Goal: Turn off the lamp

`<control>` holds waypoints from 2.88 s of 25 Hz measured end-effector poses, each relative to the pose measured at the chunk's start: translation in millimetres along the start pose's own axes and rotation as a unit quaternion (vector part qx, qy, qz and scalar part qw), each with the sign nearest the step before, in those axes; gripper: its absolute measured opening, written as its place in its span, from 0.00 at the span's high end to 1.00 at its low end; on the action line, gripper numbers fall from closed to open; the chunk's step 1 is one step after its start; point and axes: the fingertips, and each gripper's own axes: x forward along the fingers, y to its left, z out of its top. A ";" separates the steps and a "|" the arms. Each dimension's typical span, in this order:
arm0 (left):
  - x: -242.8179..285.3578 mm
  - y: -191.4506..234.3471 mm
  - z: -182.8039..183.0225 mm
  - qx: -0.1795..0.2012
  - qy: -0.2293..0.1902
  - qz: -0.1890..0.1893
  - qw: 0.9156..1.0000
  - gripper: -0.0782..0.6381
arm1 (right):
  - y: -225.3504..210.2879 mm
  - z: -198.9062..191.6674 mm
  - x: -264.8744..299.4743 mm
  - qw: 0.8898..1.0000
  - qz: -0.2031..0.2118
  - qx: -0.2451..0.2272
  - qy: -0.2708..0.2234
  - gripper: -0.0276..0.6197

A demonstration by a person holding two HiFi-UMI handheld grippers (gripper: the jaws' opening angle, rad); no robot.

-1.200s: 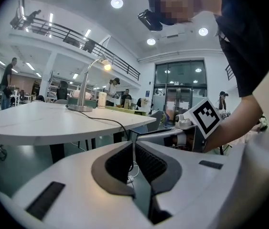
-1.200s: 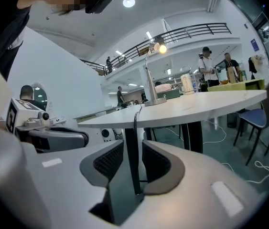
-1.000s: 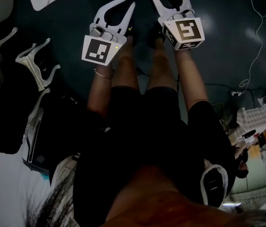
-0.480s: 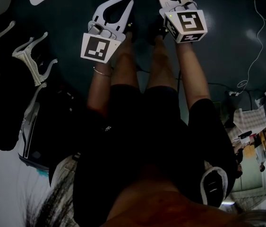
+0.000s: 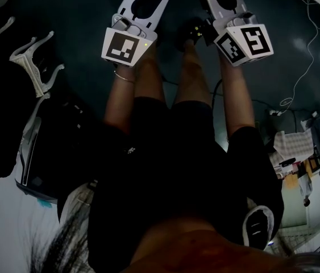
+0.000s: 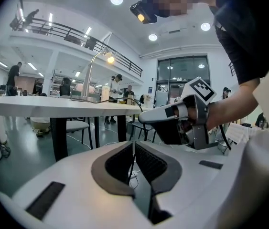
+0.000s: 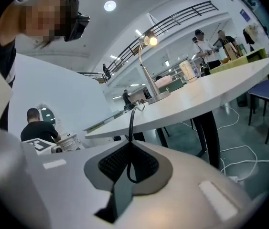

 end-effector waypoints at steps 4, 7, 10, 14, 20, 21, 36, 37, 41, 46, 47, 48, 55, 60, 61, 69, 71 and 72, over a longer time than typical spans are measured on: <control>6.9 -6.2 -2.0 0.015 0.000 -0.012 1.000 0.88 | 9.9 13.3 -2.8 1.000 0.014 0.023 -0.016 0.94; 13.1 -12.9 1.0 0.015 -0.009 -0.025 1.000 0.88 | 17.7 20.7 -6.3 0.999 0.026 0.036 -0.024 0.94; 18.0 -16.7 4.8 0.017 -0.017 -0.035 0.999 0.88 | 22.0 24.0 -8.6 0.998 0.033 0.042 -0.027 0.94; 22.2 -19.7 5.9 0.021 -0.018 -0.035 0.999 0.87 | 26.2 23.9 -9.9 0.997 0.041 0.053 -0.031 0.94; 28.7 -24.5 5.5 0.035 -0.012 -0.050 0.998 0.80 | 27.8 22.0 -10.0 0.996 0.044 0.062 -0.035 0.94; 29.5 -25.4 5.5 0.039 -0.011 -0.051 0.998 0.80 | 29.0 21.7 -9.9 0.996 0.045 0.064 -0.036 0.94; 33.3 -37.0 25.0 0.060 -0.020 -0.064 0.996 0.86 | 21.0 33.2 -27.9 0.998 0.014 -0.027 -0.060 0.87; 33.1 -37.2 26.9 0.056 -0.024 -0.063 0.996 0.86 | 20.9 35.3 -31.3 0.997 0.012 -0.033 -0.068 0.87; 30.7 -33.6 31.8 0.044 -0.027 -0.056 0.997 0.86 | 11.8 32.5 -39.7 0.997 -0.001 -0.039 -0.070 0.87; 27.9 -35.9 43.2 0.055 -0.027 -0.058 0.996 0.86 | -4.2 3.5 -42.0 0.998 -0.026 -0.060 -0.023 0.87; 27.4 -35.3 45.6 0.053 -0.028 -0.056 0.997 0.86 | -5.3 -2.8 -41.7 0.997 -0.027 -0.065 -0.015 0.87; 26.9 -34.9 48.0 0.052 -0.030 -0.054 0.997 0.86 | -5.7 -8.3 -41.3 0.997 -0.026 -0.067 -0.009 0.87; 22.0 -41.2 69.2 0.045 -0.049 -0.067 0.996 0.86 | -13.4 -32.2 -33.6 0.998 -0.038 -0.050 0.020 0.87; 19.5 -51.8 83.5 0.060 -0.061 -0.089 0.992 0.86 | -17.8 -35.7 -25.9 0.997 -0.030 -0.064 0.027 0.86; 18.6 -52.1 84.9 0.059 -0.064 -0.089 0.992 0.86 | -18.4 -33.9 -24.3 0.997 -0.031 -0.060 0.022 0.87; 16.1 -50.1 83.1 0.070 -0.064 -0.092 0.991 0.86 | -19.7 -31.3 -22.1 1.000 -0.007 0.002 0.019 0.93; 16.3 -50.9 77.9 0.082 -0.055 -0.095 0.991 0.86 | -20.5 -31.1 -23.5 1.000 -0.003 0.015 0.017 0.93; 16.7 -51.8 74.2 0.089 -0.048 -0.096 0.990 0.86 | -21.1 -30.9 -24.6 1.000 -0.002 0.021 0.015 0.93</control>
